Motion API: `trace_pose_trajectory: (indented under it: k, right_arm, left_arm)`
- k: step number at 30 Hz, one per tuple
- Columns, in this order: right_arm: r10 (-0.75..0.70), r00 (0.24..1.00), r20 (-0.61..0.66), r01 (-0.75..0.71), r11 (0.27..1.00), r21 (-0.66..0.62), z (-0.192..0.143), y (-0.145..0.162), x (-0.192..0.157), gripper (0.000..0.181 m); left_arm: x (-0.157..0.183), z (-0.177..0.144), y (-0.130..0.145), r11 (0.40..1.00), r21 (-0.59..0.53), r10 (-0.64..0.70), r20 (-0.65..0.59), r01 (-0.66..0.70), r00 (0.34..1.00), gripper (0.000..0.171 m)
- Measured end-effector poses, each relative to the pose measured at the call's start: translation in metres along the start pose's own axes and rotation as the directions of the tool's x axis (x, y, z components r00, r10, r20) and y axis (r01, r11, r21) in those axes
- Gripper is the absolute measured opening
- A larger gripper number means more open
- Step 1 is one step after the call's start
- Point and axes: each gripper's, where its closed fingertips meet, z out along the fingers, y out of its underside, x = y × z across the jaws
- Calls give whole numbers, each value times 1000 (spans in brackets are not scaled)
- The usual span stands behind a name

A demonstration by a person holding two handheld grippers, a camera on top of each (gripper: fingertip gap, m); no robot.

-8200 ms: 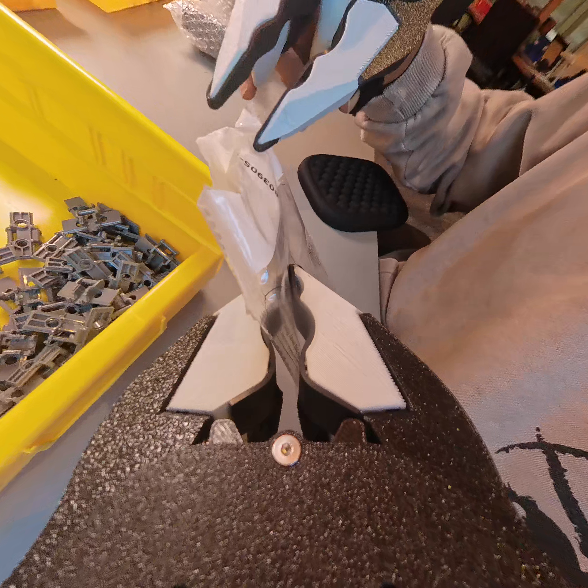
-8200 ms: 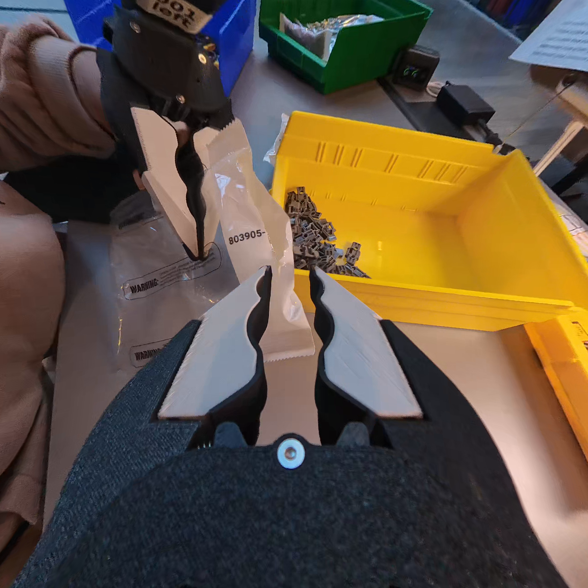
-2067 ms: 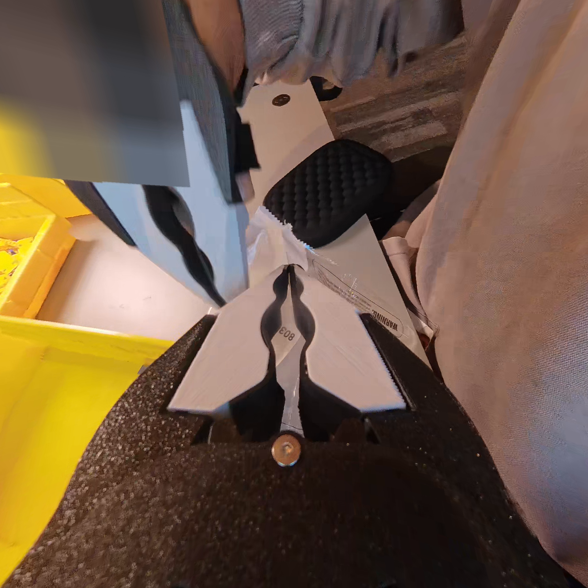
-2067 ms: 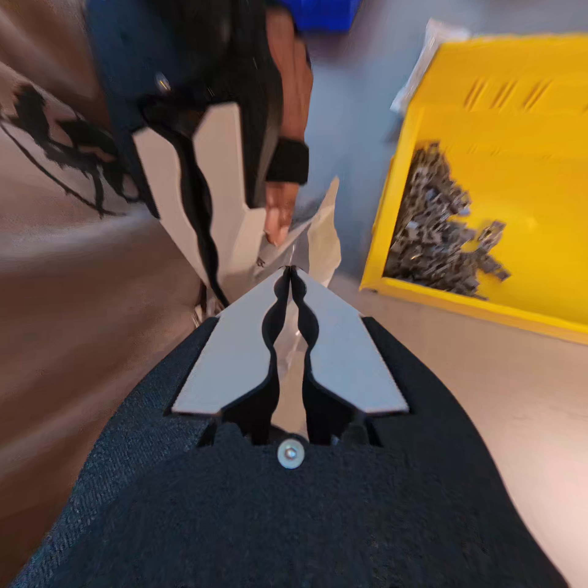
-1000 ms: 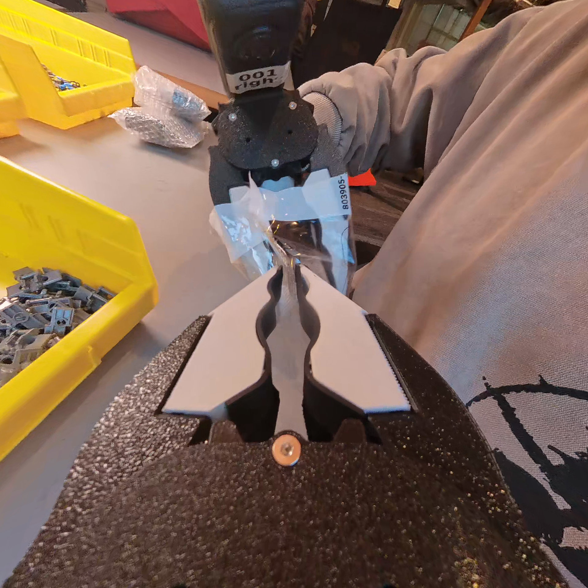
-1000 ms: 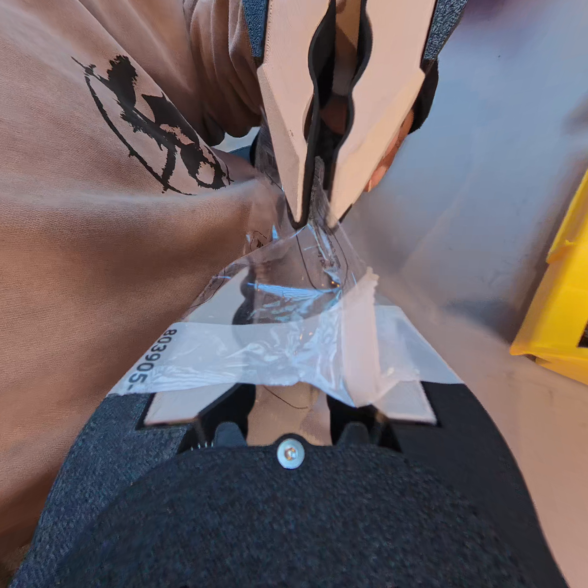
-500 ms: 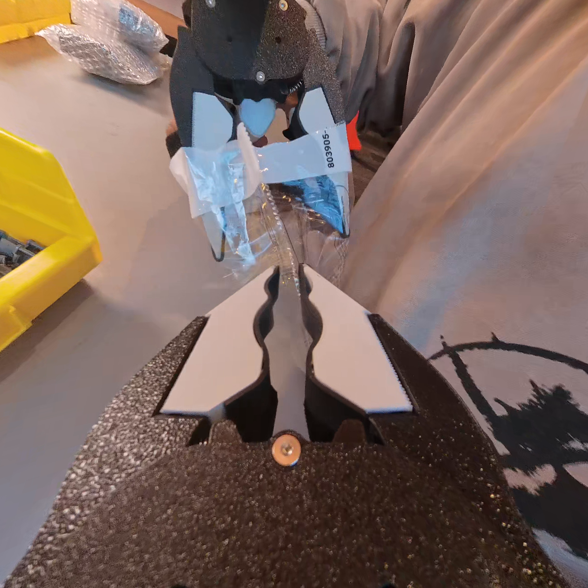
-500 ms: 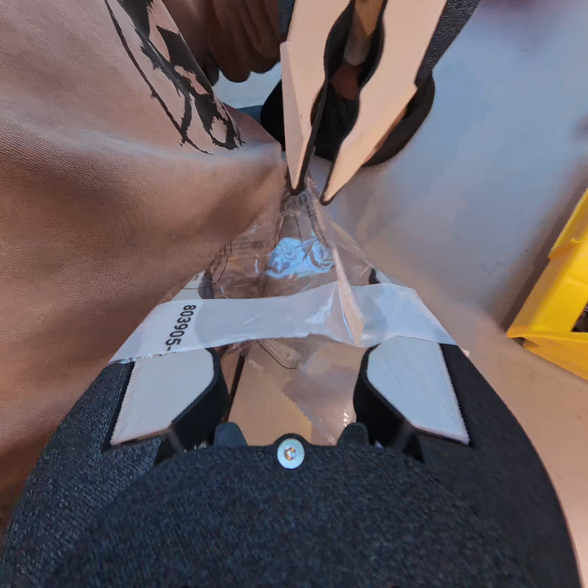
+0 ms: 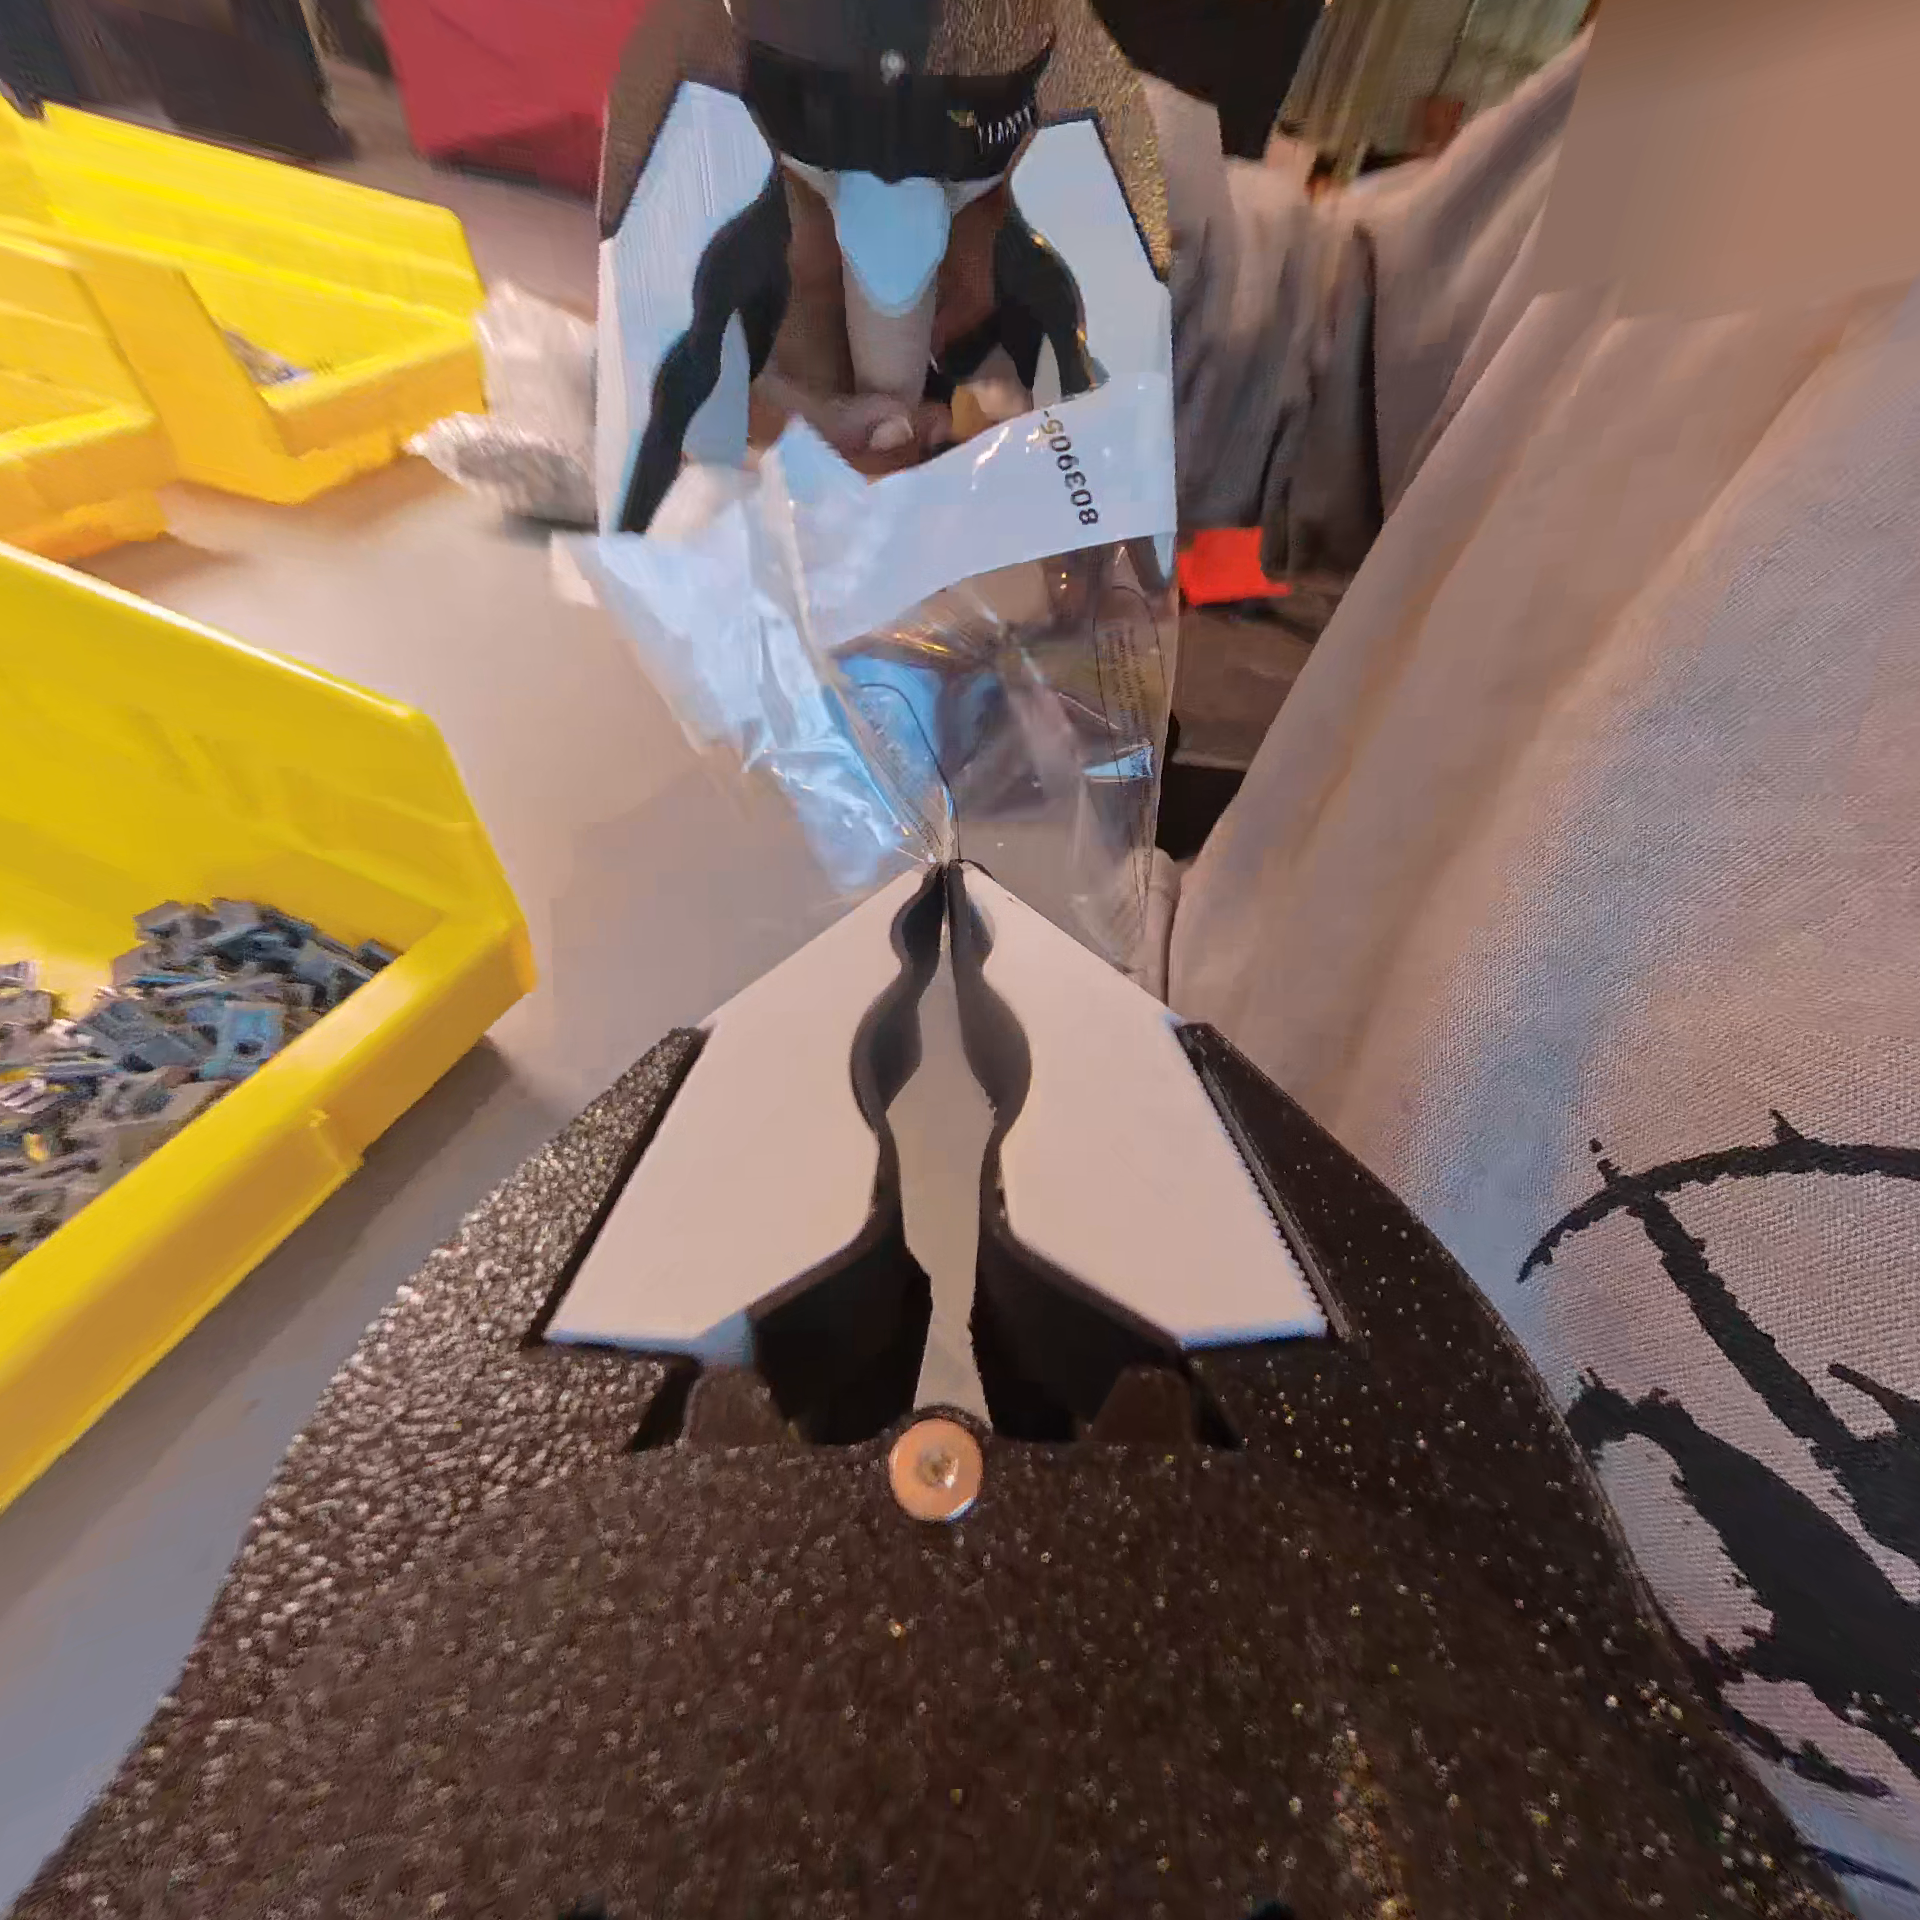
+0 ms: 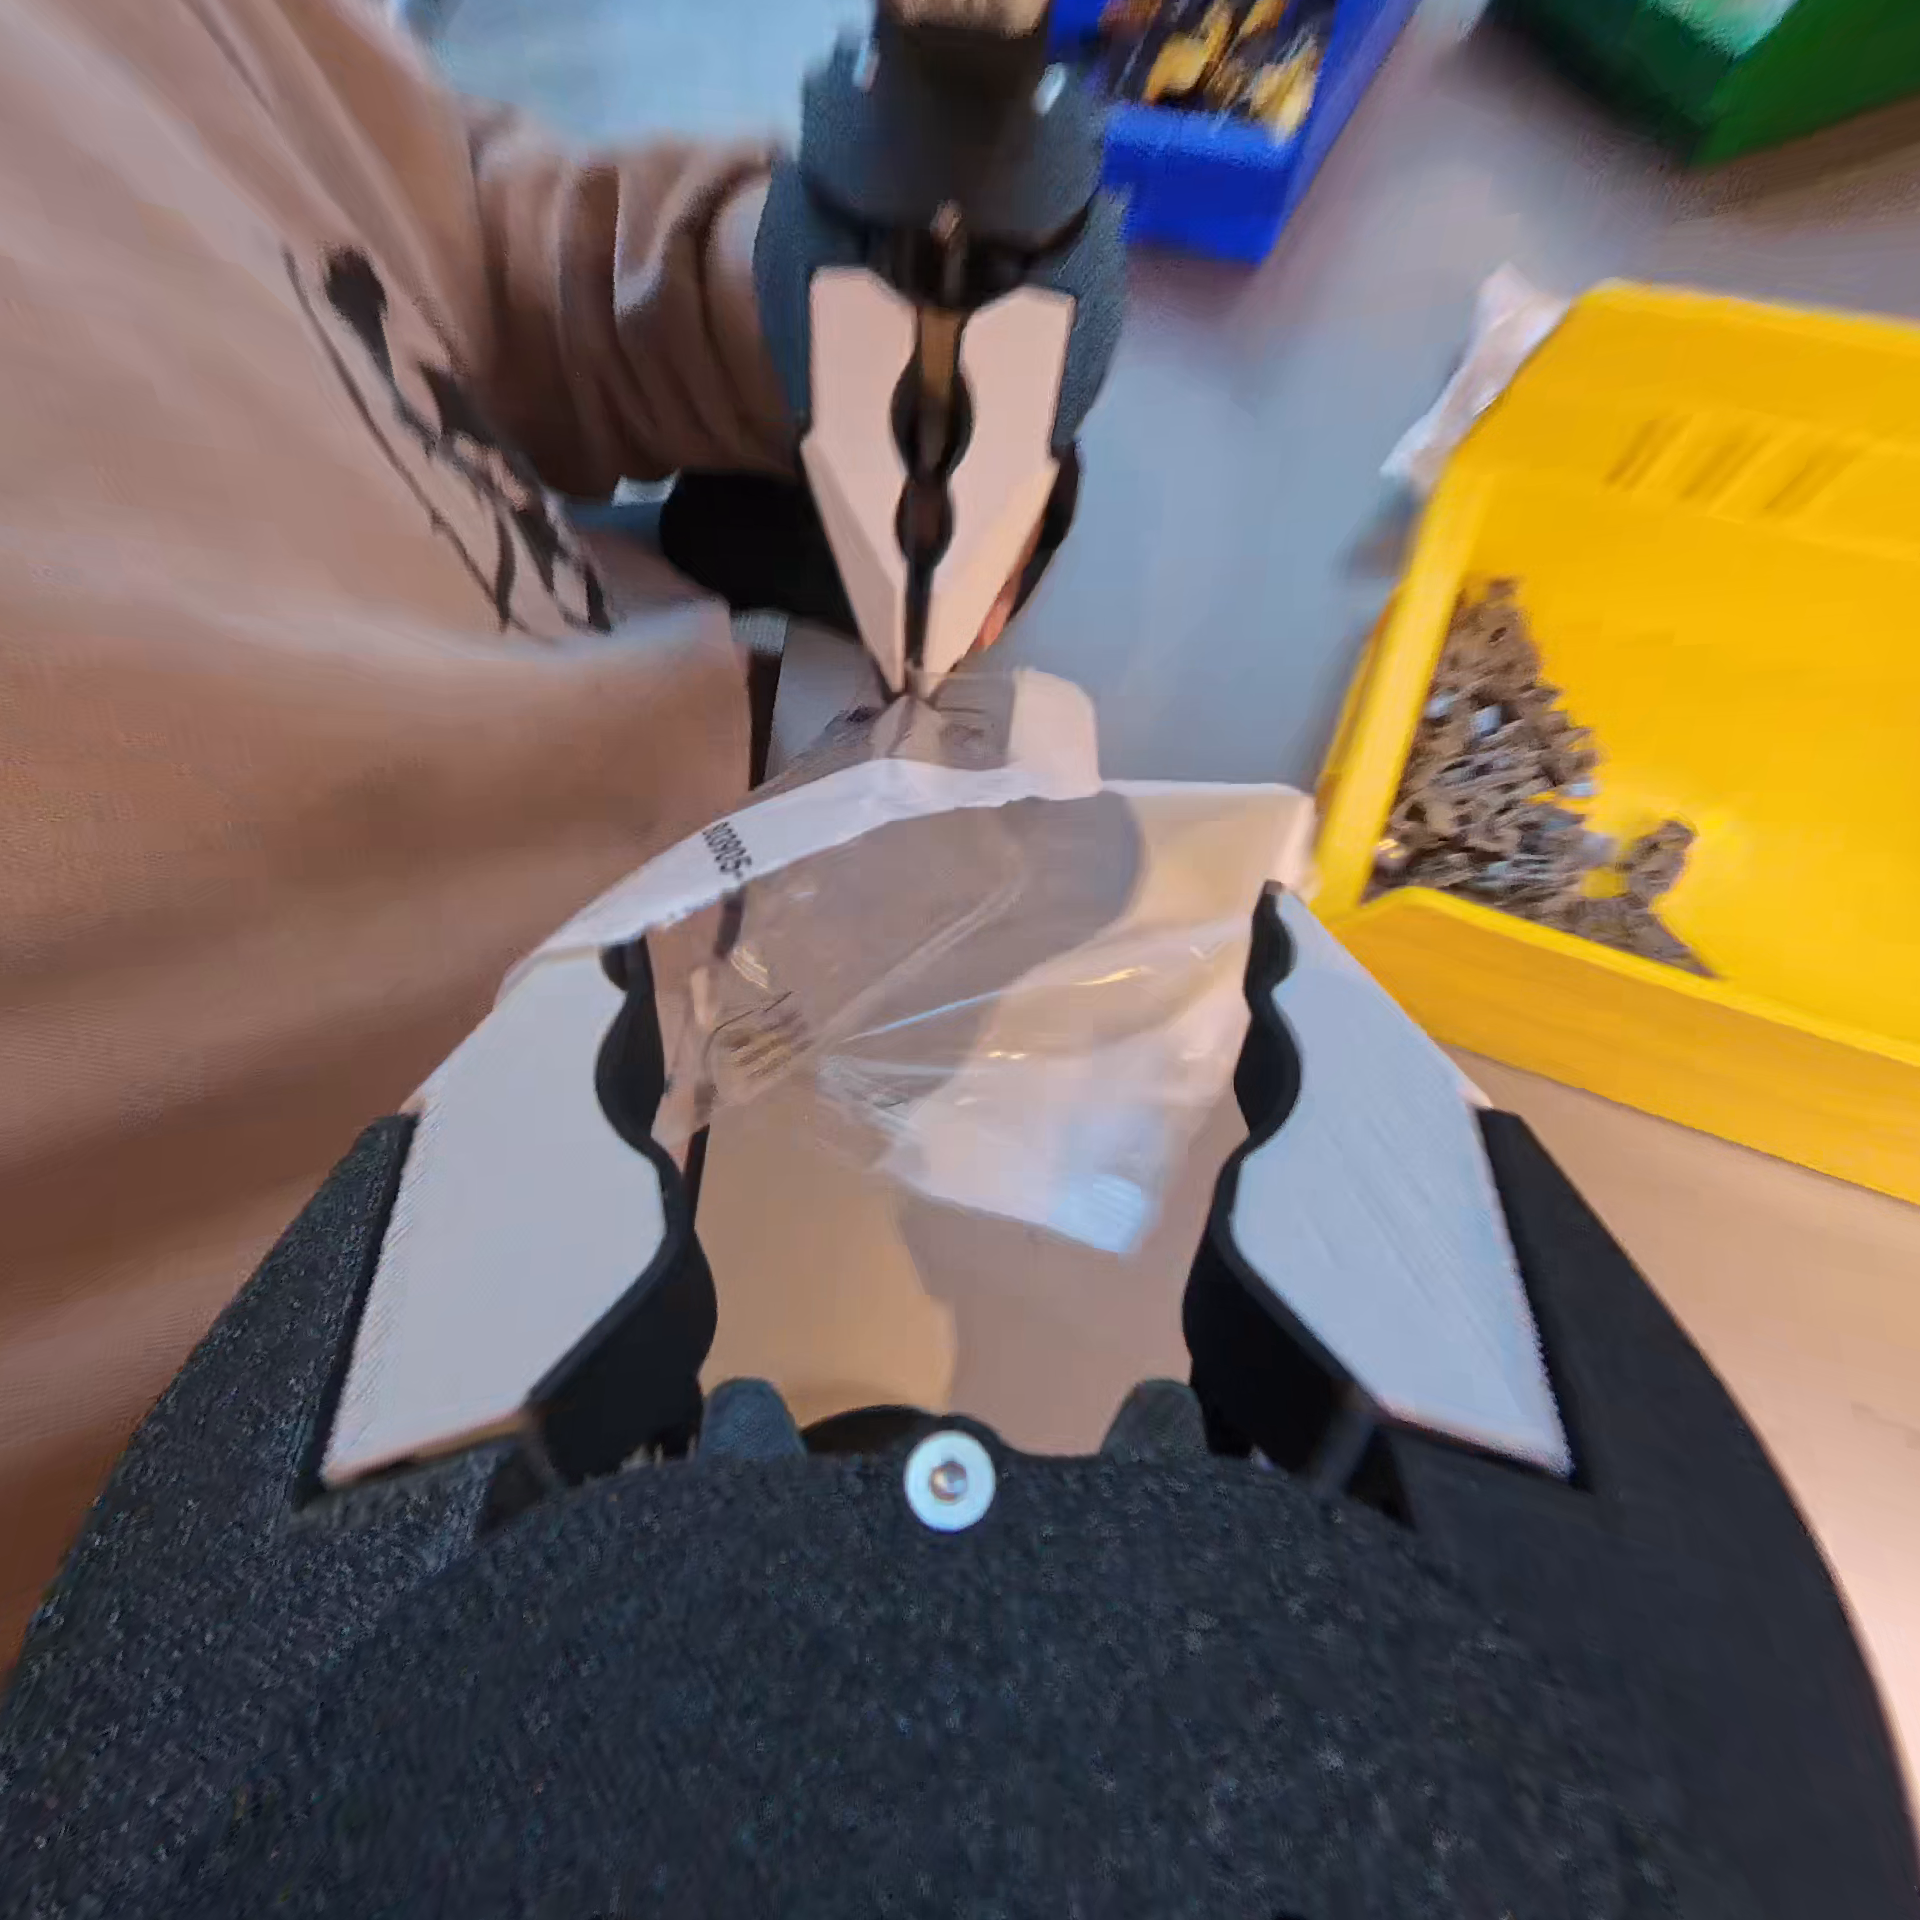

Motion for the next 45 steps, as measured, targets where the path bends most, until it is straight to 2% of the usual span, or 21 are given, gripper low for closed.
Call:
trace_pose_trajectory:
  k: [3,6,8,10,12,15,18,21,23,26,28,32,35,40,45]
  right_arm:
    - [88,992,-91,-63,967,247,-40,-17,21,113]
    - [234,968,-96,-158,855,494,-72,-16,38,93]
    - [306,949,-79,-204,783,588,-81,-6,45,82]
    - [352,934,-63,-231,727,647,-83,3,47,81]
    - [391,917,-77,-243,701,670,-78,11,51,81]
    - [414,902,-118,-236,705,668,-63,17,53,76]
    - [408,909,-90,-260,721,643,-43,17,50,53]
    - [376,924,-63,-262,745,614,-30,13,47,45]
    - [354,935,-29,-266,750,605,-25,7,42,32]
    - [316,947,-47,-233,783,577,-18,5,42,20]
    - [280,957,-77,-189,800,569,-18,4,43,3]
    - [236,963,-128,-124,814,567,-24,2,49,2]
    - [223,966,-128,-98,779,619,-37,-7,51,4]
    - [239,971,-11,-166,708,686,-54,-21,52,10]
    - [252,965,71,-223,645,731,-64,-30,54,6]
  left_arm:
    - [-7,-16,-14,992,123,35,47,-40,998,0]
    - [-17,-29,-26,975,218,12,86,-30,996,0]
    - [-22,-35,-32,964,264,1,98,-27,995,0]
    - [-27,-39,-37,954,300,-12,120,-24,993,0]
    - [-36,-43,-41,944,328,-24,170,-34,985,0]
    - [-44,-49,-49,928,370,-35,231,-54,972,0]
    - [-48,-52,-55,913,400,-37,264,-74,964,0]
    - [-50,-53,-58,905,412,-29,302,-103,953,0]
    - [-49,-53,-60,899,423,-25,308,-113,951,0]
    - [-48,-52,-60,890,438,-19,307,-124,951,0]
    - [-51,-52,-60,887,446,-28,310,-119,950,0]
    - [-57,-51,-56,900,421,-33,322,-112,946,0]
    - [-58,-51,-58,906,402,0,320,-136,947,0]
    - [-56,-51,-64,899,401,65,276,-176,959,0]
    - [-55,-47,-67,896,399,101,244,-195,965,0]
